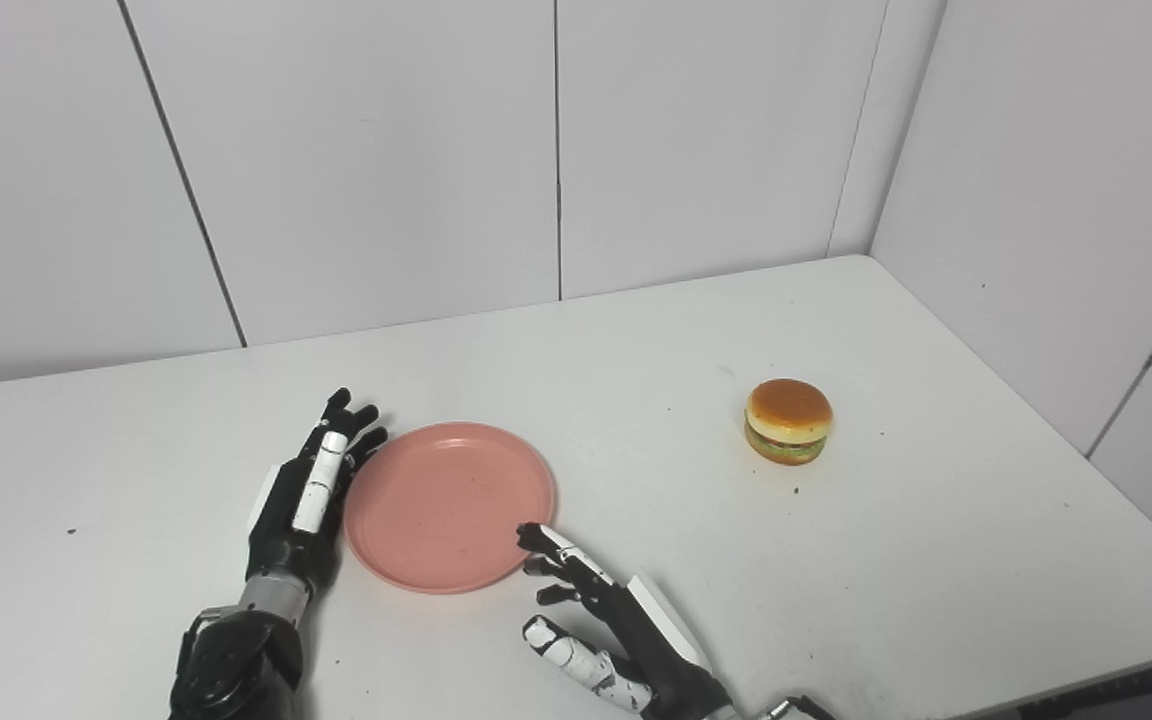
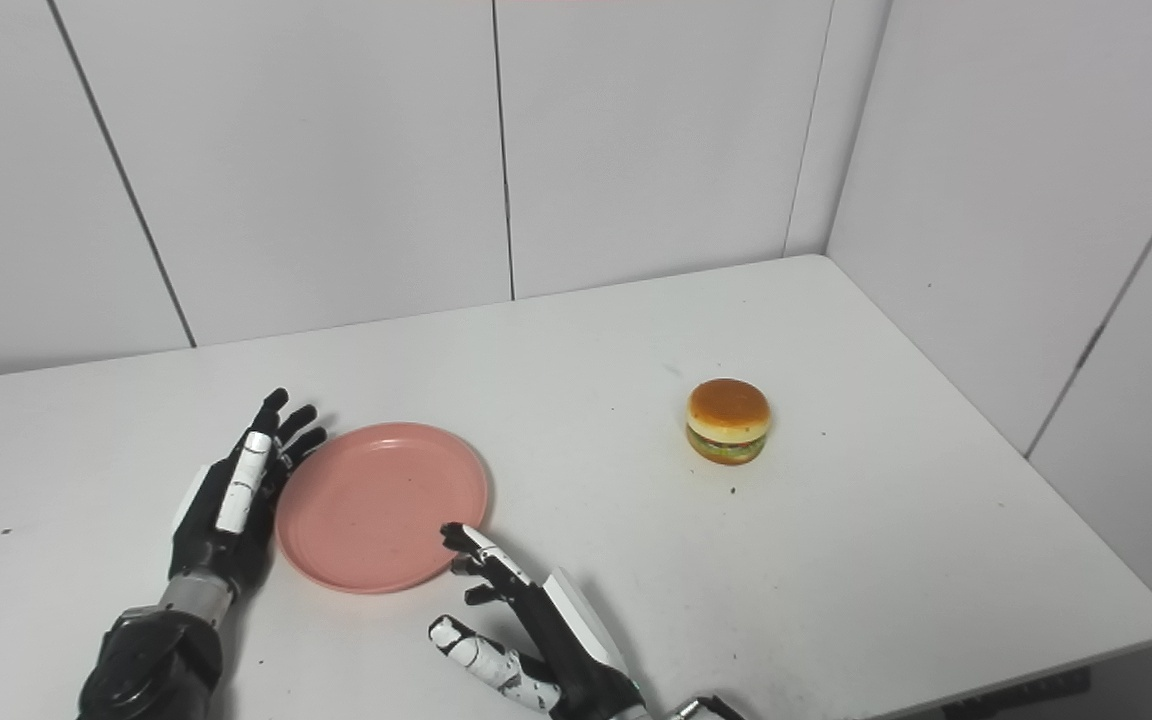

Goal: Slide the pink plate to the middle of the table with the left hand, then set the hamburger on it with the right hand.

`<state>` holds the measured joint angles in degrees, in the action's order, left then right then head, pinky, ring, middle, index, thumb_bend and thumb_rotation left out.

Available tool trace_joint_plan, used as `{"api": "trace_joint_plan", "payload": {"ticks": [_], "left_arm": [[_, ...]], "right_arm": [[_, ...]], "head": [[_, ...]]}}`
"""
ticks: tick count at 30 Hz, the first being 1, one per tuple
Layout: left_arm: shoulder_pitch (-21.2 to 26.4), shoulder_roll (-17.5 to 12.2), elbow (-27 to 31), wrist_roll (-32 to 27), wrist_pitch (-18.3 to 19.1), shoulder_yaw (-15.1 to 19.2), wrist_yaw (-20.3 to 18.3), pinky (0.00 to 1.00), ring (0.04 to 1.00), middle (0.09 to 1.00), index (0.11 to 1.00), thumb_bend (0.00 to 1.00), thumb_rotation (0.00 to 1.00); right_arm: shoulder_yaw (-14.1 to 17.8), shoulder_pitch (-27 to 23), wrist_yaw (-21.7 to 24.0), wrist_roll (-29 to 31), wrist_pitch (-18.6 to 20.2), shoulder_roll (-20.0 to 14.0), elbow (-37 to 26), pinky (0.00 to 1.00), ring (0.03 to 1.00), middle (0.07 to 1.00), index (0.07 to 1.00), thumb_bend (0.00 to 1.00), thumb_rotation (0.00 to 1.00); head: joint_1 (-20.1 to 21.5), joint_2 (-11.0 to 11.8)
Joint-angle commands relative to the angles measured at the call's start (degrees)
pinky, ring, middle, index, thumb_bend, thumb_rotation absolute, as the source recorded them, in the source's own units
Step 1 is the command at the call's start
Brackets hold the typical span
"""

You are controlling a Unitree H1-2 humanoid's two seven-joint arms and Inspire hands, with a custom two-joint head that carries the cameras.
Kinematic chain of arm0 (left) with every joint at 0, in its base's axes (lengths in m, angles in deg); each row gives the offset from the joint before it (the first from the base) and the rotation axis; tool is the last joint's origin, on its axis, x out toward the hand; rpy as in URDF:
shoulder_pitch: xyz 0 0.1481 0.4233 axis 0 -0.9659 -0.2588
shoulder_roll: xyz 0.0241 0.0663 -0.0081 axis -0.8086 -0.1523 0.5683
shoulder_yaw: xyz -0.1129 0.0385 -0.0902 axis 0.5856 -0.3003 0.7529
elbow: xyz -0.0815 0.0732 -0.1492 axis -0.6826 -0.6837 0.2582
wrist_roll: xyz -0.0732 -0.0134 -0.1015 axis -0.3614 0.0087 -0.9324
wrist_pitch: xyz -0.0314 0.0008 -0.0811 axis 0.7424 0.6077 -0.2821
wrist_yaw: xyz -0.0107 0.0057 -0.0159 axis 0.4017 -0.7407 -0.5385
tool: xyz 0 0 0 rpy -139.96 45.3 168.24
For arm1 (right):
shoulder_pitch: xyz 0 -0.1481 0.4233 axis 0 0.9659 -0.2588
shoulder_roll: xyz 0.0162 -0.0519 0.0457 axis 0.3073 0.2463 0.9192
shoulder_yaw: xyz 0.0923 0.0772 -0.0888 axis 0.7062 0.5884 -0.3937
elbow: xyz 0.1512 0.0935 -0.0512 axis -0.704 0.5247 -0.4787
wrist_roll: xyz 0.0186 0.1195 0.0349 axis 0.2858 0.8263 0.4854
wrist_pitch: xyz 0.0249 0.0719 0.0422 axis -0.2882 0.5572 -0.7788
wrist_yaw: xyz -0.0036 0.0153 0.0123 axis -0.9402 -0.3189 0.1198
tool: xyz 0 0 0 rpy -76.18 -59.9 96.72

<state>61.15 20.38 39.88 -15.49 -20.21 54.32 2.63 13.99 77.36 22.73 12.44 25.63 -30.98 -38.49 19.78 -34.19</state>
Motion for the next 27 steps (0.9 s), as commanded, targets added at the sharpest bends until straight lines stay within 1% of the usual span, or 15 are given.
{"api": "trace_joint_plan", "payload": {"ticks": [1,3,5,6,8,10,14,17,19,24,27], "left_arm": [[1.16,0.23,-0.56,0.58,-0.44,-0.35,0.07,0.9,0.88,0.904,0.944,0.81,0.79],[1.61,0.24,-0.93,0.66,-0.3,-0.38,0.1,0.9,0.887,0.906,0.944,0.8,0.8],[1.96,0.23,-1.24,0.87,-0.36,-0.49,0.16,0.9,0.888,0.907,0.947,0.8,0.8],[2.14,0.29,-1.39,0.81,-0.33,-0.48,0.15,0.9,0.888,0.907,0.947,0.8,0.8],[2.46,0.39,-1.76,0.77,-0.32,-0.5,0.19,0.91,0.89,0.907,0.945,0.81,0.79],[2.71,0.5,-2.17,0.73,-0.56,-0.62,-0.01,0.91,0.891,0.907,0.946,0.81,0.78],[2.8,0.75,-2.29,0.29,-0.73,-0.55,-0.34,0.9,0.883,0.906,0.945,0.81,0.77],[2.9,0.59,-2.66,0.2,-1.01,-0.48,-0.56,0.91,0.887,0.91,0.946,0.81,0.77],[3.1,0.37,-3.07,0.09,-1.13,-0.36,-0.7,0.92,0.887,0.908,0.944,0.81,0.77],[3.59,-0.12,-3.57,0.11,-0.77,-0.19,-0.75,0.92,0.89,0.905,0.934,0.83,0.78],[3.86,-0.2,-3.92,0.06,-0.8,-0.19,-0.88,0.92,0.897,0.911,0.934,0.83,0.78]], "right_arm": [[0.81,1.59,-1.0,-0.38,0.73,1.99,-0.29,0.76,0.84,0.899,0.898,0.74,0.91],[2.23,2.5,-3.45,-0.91,0.76,3.19,-3.89,0.8,0.854,0.907,0.892,0.75,0.9],[3.08,2.96,-4.77,-1.48,0.91,3.98,-6.39,0.82,0.864,0.917,0.891,0.76,0.9],[3.46,3.04,-5.45,-1.78,0.51,4.39,-7.81,0.83,0.865,0.918,0.891,0.76,0.9],[3.94,3.04,-6.4,-1.99,0.03,4.93,-9.67,0.79,0.852,0.918,0.881,0.76,0.87],[4.19,2.94,-7.12,-1.89,0.14,5.28,-12.04,0.8,0.864,0.924,0.877,0.76,0.85],[4.58,2.38,-7.74,-2.54,0.65,4.88,-15.46,0.79,0.866,0.921,0.883,0.77,0.82],[4.84,1.78,-7.4,-4.3,2.04,4.43,-17.41,0.78,0.859,0.919,0.891,0.78,0.83],[5.13,1.36,-7.15,-4.94,2.66,4.22,-18.42,0.8,0.861,0.917,0.896,0.79,0.84],[6.22,0.0,-7.47,-6.55,2.79,3.62,-20.13,0.8,0.867,0.912,0.89,0.8,0.83],[6.97,-1.05,-7.52,-9.08,2.84,2.91,-20.62,0.79,0.867,0.907,0.887,0.8,0.86]], "head": [[-0.01,0.09],[-0.21,0.52],[-0.2,0.62],[-0.15,0.81],[-0.19,1.03],[-0.21,1.18],[-0.32,1.38],[-0.36,1.57],[-0.19,1.67],[-0.04,1.86],[-0.03,1.98]]}}
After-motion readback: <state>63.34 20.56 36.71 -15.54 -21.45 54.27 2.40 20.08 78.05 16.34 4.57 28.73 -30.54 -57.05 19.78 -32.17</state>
